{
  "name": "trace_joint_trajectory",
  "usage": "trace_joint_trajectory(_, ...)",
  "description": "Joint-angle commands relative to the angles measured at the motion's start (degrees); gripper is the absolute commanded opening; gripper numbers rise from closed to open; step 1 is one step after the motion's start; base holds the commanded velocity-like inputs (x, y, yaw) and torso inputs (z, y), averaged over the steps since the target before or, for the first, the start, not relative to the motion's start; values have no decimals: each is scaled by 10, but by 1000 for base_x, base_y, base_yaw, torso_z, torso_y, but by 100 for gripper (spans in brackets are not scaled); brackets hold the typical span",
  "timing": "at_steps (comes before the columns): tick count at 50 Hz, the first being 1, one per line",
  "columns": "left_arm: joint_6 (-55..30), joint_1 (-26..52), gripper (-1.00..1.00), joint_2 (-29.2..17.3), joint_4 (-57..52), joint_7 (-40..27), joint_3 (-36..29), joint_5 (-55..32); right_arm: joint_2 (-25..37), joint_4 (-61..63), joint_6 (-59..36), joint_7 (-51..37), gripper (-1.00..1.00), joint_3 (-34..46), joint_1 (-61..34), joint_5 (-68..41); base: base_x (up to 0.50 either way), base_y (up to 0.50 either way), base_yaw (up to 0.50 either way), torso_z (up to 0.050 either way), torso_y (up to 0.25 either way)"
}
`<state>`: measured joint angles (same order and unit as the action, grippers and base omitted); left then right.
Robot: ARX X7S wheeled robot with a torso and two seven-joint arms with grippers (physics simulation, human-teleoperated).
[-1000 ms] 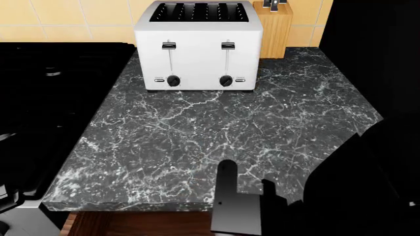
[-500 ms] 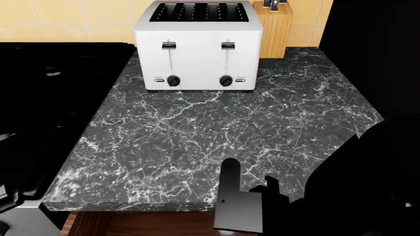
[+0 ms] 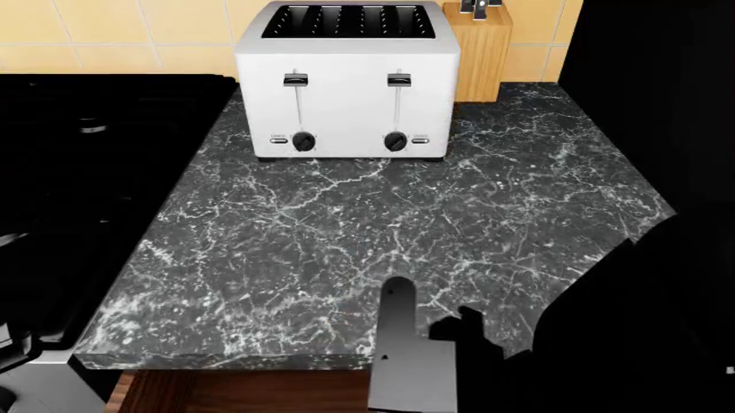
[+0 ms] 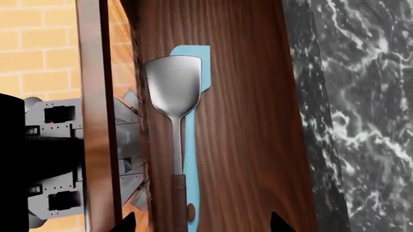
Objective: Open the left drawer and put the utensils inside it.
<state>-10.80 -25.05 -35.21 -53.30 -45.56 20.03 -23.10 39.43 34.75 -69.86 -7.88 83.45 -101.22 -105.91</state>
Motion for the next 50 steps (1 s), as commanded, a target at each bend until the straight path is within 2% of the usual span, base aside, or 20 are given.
trace_joint_trajectory(1,2,-3,100,0,0,-1,2,-1,-4,17,18,-12,100,-17,-18,-24,0,0,0,0,0)
trace_joint_trajectory(22,5,-4,100,-1,1,-1,4,-3,16,21,23,-38,100,-49,-93,-73,0,0,0,0,0)
trace_joint_trajectory(34,5,-5,100,-2,0,-3,4,-3,26,-14,48,-62,100,-80,-105,-7,0,0,0,0,0)
trace_joint_trajectory(50,4,-6,100,-4,-3,-5,5,-4,36,-33,76,-73,100,-107,-111,20,0,0,0,0,0)
